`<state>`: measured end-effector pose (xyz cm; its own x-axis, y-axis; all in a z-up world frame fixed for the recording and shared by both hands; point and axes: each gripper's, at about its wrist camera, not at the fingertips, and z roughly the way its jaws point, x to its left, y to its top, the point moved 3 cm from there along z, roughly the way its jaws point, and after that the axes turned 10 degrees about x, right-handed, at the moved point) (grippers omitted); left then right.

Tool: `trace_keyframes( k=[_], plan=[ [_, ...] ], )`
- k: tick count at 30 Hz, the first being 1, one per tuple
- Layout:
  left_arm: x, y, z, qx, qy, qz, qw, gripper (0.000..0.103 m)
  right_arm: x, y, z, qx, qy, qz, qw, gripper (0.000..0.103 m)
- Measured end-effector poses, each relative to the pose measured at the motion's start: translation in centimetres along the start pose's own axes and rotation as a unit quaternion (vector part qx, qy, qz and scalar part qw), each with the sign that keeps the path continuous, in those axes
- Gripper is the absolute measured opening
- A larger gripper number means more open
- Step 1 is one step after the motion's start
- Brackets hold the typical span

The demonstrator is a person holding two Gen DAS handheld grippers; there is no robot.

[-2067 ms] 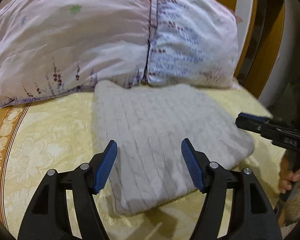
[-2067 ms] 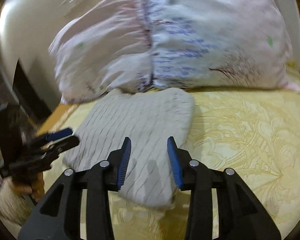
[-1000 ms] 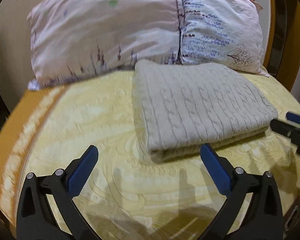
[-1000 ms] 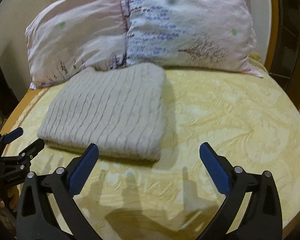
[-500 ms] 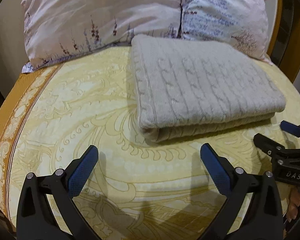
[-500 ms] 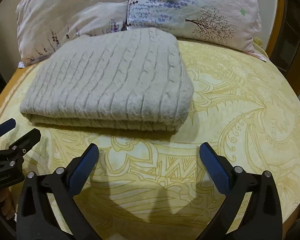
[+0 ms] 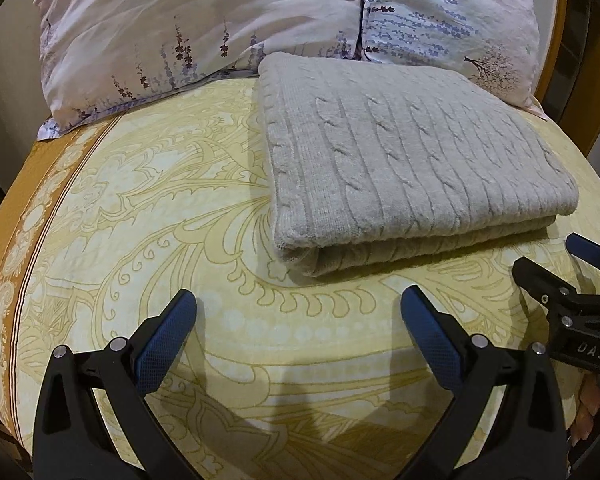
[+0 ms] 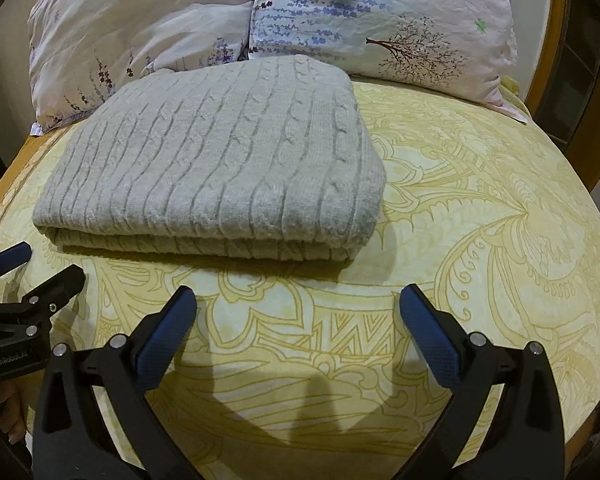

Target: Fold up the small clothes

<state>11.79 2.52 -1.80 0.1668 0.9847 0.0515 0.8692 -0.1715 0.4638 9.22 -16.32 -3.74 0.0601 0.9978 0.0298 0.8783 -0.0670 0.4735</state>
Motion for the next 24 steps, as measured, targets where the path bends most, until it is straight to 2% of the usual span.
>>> trace_keyframes(
  k=[24],
  plan=[
    [0.13,0.1,0.09,-0.001,0.002,-0.002,1.0,0.102,-0.26,0.05,-0.01,-0.001,0.0,-0.003,1.0,0.101]
  ],
)
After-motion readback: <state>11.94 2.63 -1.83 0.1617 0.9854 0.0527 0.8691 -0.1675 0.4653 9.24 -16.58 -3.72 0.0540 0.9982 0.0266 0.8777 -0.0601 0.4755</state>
